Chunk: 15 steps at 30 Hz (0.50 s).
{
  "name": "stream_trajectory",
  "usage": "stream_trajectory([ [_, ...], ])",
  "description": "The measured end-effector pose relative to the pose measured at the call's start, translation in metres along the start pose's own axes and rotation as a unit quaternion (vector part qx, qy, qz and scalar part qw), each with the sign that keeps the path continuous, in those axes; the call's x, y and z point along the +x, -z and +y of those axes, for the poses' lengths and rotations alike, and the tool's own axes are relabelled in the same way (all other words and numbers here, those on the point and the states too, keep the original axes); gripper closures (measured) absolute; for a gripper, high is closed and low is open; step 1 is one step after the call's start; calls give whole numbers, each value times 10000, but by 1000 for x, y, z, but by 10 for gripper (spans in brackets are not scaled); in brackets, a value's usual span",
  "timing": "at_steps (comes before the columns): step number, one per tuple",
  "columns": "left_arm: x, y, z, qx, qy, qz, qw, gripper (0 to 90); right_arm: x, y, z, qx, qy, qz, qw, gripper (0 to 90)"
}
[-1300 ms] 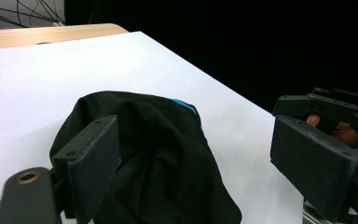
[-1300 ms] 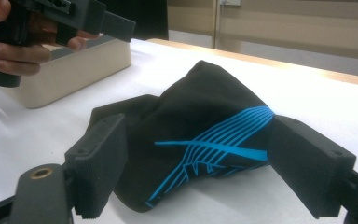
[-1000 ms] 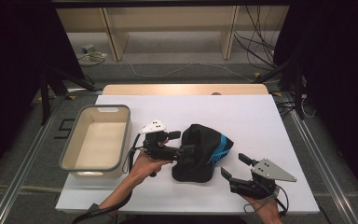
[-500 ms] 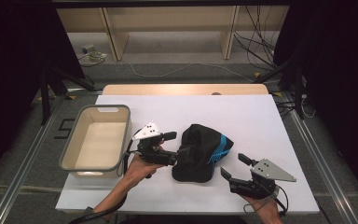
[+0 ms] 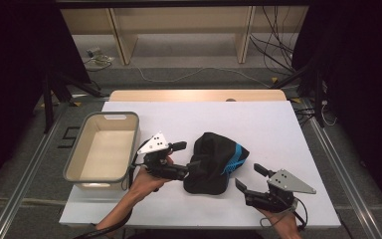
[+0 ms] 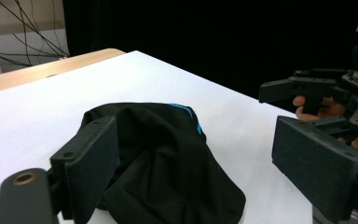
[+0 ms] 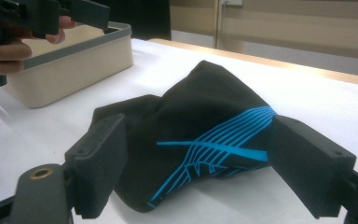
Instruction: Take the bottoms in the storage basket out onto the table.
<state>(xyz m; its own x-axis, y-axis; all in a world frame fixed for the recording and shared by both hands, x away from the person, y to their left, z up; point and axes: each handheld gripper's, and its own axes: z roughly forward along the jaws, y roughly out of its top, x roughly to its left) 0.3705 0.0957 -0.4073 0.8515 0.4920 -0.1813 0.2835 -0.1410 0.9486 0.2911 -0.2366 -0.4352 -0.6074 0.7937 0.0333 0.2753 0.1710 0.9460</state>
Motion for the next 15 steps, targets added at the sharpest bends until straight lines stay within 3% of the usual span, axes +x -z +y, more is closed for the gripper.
stream_trajectory([
  [15,-5,8,-3,-151,-94,60,9998,96,0,0,0,-8,-8,8,10000,210],
])
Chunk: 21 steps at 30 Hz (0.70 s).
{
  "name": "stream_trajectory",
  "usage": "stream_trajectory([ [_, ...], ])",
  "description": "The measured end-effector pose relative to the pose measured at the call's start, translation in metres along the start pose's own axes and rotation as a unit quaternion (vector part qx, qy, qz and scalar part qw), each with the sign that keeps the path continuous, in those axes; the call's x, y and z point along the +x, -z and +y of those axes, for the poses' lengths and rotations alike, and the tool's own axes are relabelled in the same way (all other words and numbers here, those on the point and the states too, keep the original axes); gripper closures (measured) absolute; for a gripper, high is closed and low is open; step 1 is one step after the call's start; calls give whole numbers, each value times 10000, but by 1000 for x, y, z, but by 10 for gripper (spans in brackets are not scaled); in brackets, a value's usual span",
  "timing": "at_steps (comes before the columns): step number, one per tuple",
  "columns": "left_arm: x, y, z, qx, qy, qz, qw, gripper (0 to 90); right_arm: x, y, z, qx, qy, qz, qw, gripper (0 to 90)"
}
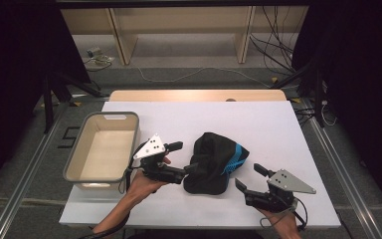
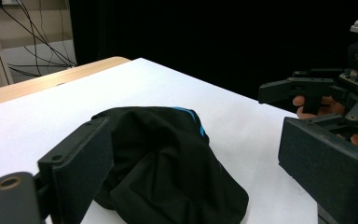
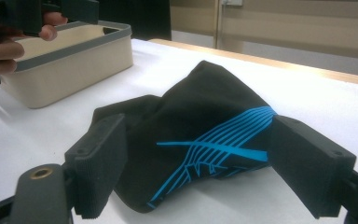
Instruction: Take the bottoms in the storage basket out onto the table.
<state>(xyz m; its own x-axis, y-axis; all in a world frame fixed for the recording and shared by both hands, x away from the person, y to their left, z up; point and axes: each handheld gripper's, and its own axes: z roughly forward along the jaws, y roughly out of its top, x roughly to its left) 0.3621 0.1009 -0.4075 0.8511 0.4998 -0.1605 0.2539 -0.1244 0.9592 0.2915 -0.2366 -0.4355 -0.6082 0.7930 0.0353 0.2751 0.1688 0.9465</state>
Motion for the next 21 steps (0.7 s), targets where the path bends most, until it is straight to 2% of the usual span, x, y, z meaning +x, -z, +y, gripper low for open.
stream_trajectory([
  [11,-1,6,-2,-103,-47,94,9999,88,0,0,0,0,0,13,10000,210],
  [21,1,13,-6,-121,-3,144,9998,87,0,0,0,-10,-37,34,10000,209],
])
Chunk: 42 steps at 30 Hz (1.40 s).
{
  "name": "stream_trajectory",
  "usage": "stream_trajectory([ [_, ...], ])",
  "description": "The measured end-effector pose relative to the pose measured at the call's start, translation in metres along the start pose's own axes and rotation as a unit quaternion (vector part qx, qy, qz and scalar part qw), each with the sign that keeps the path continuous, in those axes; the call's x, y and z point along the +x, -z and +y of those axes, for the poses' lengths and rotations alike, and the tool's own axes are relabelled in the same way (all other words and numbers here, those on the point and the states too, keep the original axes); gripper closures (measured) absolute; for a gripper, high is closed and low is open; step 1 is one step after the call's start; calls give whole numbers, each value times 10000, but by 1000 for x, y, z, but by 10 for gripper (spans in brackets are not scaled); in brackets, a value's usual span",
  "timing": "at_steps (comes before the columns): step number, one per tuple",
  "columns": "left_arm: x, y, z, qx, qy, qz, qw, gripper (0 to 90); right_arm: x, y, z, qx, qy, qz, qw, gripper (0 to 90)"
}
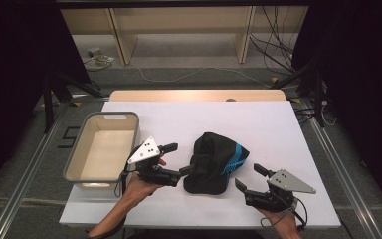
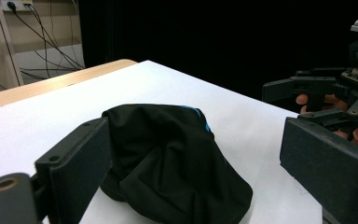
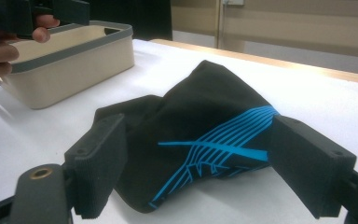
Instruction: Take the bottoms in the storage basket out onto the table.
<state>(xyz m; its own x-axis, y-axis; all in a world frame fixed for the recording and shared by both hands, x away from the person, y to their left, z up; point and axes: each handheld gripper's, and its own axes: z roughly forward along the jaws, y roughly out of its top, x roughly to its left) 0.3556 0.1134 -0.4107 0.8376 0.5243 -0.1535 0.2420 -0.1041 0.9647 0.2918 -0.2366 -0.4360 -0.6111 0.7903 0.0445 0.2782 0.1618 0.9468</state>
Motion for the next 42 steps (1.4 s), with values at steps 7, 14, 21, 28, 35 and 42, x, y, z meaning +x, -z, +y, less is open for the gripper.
stream_trajectory([
  [7,3,7,-2,-19,30,40,10000,87,-1,0,0,1,-39,18,10000,209],
  [14,5,15,-5,-40,94,87,9999,87,-1,0,0,2,-47,22,10000,209],
  [21,9,25,-9,-25,105,171,9998,87,-2,1,0,-3,-54,18,10000,209],
  [28,13,32,-16,12,135,268,9995,87,-2,0,0,-7,-47,27,10000,209],
  [35,14,37,-21,12,158,355,9992,87,-2,0,0,-26,-62,20,10000,209],
  [42,14,41,-27,85,118,423,9990,87,-3,1,1,-26,-68,20,10000,209],
])
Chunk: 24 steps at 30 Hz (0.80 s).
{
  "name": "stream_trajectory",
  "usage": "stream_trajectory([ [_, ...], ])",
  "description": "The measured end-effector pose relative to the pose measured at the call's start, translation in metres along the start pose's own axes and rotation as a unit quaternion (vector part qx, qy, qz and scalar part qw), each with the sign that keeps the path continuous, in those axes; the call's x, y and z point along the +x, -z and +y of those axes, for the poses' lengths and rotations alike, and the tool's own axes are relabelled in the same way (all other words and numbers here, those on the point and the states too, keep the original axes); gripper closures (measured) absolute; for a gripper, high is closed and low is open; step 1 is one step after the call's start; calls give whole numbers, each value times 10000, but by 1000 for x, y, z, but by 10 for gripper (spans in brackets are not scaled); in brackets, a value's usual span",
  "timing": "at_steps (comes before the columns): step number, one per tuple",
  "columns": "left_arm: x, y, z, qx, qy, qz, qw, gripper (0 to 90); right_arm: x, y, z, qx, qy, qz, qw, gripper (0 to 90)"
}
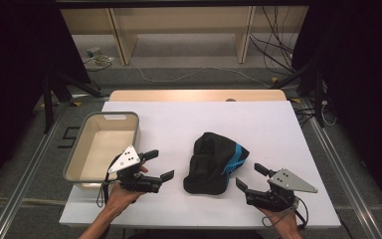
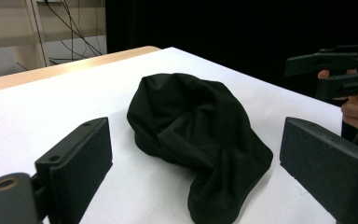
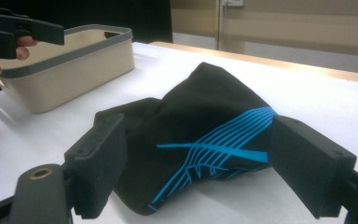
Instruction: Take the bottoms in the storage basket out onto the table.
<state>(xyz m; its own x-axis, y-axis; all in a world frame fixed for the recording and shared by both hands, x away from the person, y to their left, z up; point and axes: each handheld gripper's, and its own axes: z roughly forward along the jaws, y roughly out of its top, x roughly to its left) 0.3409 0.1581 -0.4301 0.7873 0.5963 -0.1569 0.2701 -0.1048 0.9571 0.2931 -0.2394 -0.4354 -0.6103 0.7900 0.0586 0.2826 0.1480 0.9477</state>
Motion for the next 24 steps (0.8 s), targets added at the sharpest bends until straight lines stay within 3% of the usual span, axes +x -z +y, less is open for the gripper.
stream_trajectory([
  [24,-1,13,-15,121,1,76,9999,87,1,-1,-1,39,6,33,10000,209],
])
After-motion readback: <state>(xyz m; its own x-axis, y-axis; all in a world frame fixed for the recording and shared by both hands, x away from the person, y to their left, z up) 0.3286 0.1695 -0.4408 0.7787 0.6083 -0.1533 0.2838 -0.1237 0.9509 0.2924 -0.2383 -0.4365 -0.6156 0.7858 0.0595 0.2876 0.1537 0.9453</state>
